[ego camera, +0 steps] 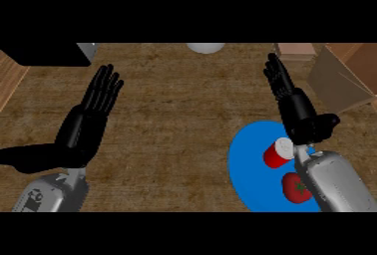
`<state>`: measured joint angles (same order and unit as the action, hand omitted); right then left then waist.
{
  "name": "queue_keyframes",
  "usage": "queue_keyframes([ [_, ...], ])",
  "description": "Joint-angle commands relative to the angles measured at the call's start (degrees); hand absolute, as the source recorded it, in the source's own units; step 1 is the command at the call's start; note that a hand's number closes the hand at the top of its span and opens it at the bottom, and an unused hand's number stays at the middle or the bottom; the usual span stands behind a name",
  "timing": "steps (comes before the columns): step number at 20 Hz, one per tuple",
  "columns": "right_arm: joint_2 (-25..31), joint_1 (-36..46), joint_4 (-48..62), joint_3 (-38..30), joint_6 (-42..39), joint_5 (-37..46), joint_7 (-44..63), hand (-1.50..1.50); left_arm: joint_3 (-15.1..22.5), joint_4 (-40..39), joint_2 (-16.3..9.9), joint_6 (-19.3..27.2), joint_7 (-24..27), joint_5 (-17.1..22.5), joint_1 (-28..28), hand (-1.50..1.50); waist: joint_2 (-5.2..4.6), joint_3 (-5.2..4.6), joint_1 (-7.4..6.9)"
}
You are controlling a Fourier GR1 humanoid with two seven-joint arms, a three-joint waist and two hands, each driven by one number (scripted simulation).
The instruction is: Pick the can from the plate and place it in the cardboard box
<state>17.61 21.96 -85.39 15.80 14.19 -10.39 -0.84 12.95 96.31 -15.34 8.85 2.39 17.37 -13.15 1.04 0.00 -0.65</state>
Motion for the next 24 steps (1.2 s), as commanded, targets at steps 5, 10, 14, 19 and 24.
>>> queue_keyframes([
  [5, 9.74, -6.80, -8.52, -4.94, 5.95, 7.50, 2.06, 1.50, -8.28, -11.50, -5.80, 8.26, -4.65, -5.12, 8.29, 0.00, -0.41, -0.13, 3.32],
  [10, 14.95, -16.81, -3.92, -5.56, 17.09, 20.65, 8.27, 1.50, -8.40, -16.55, -3.62, 11.32, -4.38, -5.96, 12.34, 0.00, -0.62, -0.22, 5.04],
  [14, 18.34, -26.99, -14.84, -3.45, 22.85, 31.34, 9.04, -1.50, -6.87, -16.92, -2.66, 10.47, -3.57, -7.00, 11.82, 0.00, -0.56, -0.16, 3.23],
  [19, 28.07, -35.38, -28.90, -5.89, 14.58, 35.14, 23.43, -1.50, -8.72, -21.86, -1.84, 8.73, -1.35, -5.76, 9.90, 0.00, -0.75, -0.31, 3.19],
  [24, 32.75, -36.68, -41.63, -7.85, 3.17, 33.33, 41.09, -1.50, -6.25, -18.00, -0.22, 11.55, -2.75, -8.63, 11.17, 0.00, -0.77, -0.18, 1.66],
])
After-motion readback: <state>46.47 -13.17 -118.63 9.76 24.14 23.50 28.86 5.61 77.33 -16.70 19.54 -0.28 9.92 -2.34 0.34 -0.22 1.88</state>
